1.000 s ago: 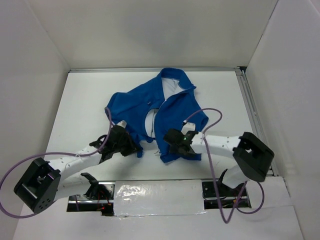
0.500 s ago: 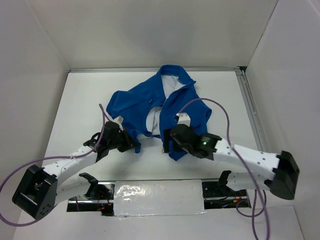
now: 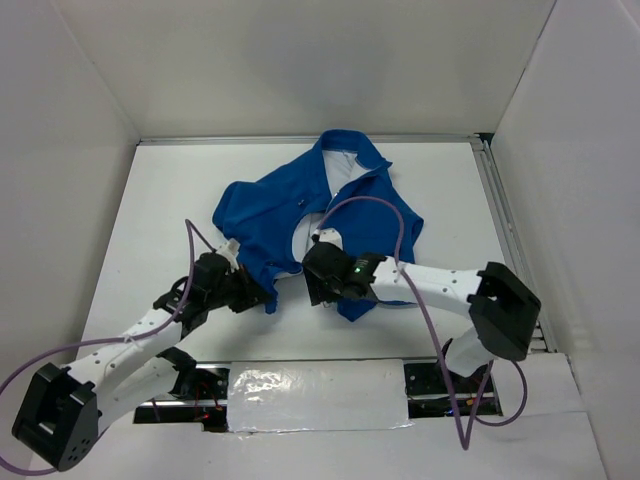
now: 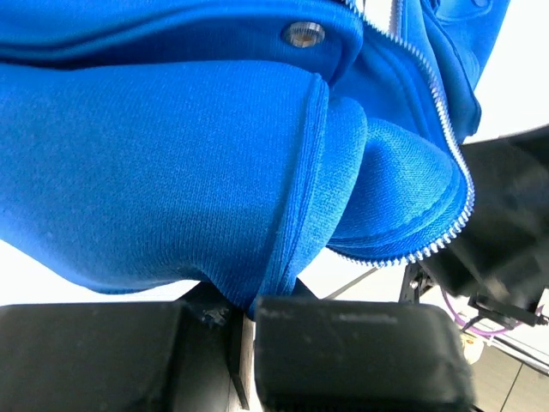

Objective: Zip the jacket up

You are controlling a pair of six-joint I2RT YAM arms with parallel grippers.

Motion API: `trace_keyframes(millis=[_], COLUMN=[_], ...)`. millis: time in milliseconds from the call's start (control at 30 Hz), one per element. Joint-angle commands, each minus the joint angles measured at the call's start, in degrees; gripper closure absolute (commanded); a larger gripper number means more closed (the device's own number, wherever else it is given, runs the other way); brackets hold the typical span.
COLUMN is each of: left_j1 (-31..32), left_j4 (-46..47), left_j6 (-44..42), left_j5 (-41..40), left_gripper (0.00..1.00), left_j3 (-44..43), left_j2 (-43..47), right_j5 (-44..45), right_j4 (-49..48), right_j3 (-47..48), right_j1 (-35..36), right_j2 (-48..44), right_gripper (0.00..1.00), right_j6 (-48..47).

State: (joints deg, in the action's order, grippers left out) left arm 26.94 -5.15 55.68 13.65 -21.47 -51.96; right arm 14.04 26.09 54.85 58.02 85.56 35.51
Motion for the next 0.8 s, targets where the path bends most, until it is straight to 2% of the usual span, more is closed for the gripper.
trace_keyframes(millis=[0, 100, 233, 267, 367, 500, 600, 667, 767], left_j1=[-0.57, -0.66, -0.66, -0.75, -0.75, -0.75, -0.75, -0.75, -0.75], left_j4=[-0.92, -1.09, -2.14, -2.23, -2.33, -3.20, -3.90, -4.43, -5.31], left_j6=[0.04, 0.04, -0.40, -0.48, -0.66, -0.66, -0.49, -0.57, -0.57], left_j5=[1.03, 1.38, 1.21, 1.12, 1.38, 1.47, 1.03, 0.68, 0.41], left_gripper=[1.00, 1.00, 1.00, 1.00, 1.00, 1.00, 1.00, 1.00, 1.00], left_j3=[1.34, 1.61, 1.08, 0.74, 0.47, 0.29, 0.73, 1.00, 1.08], left_j2=[3.18, 4.41, 4.59, 4.42, 4.33, 4.94, 6.17, 7.23, 7.93], right_j5=[8.18, 10.39, 11.97, 12.41, 14.87, 17.33, 16.55, 15.49, 14.52], right_j4=[6.16, 8.19, 8.01, 8.28, 9.85, 12.67, 12.77, 10.23, 8.98], right_j3=[5.44, 6.58, 6.93, 7.29, 8.78, 12.37, 13.26, 12.57, 12.91], right_j1=[-0.45, -0.36, -0.19, -0.10, 0.60, 0.78, 0.87, 0.96, 0.69], right_j2=[3.20, 6.19, 9.27, 9.71, 11.73, 16.99, 19.81, 20.52, 22.28], right_gripper=[0.33, 0.41, 0.46, 0.52, 0.53, 0.49, 0.58, 0.69, 0.69], right_j6=[4.92, 7.64, 9.23, 9.40, 10.19, 12.30, 12.31, 11.43, 10.64])
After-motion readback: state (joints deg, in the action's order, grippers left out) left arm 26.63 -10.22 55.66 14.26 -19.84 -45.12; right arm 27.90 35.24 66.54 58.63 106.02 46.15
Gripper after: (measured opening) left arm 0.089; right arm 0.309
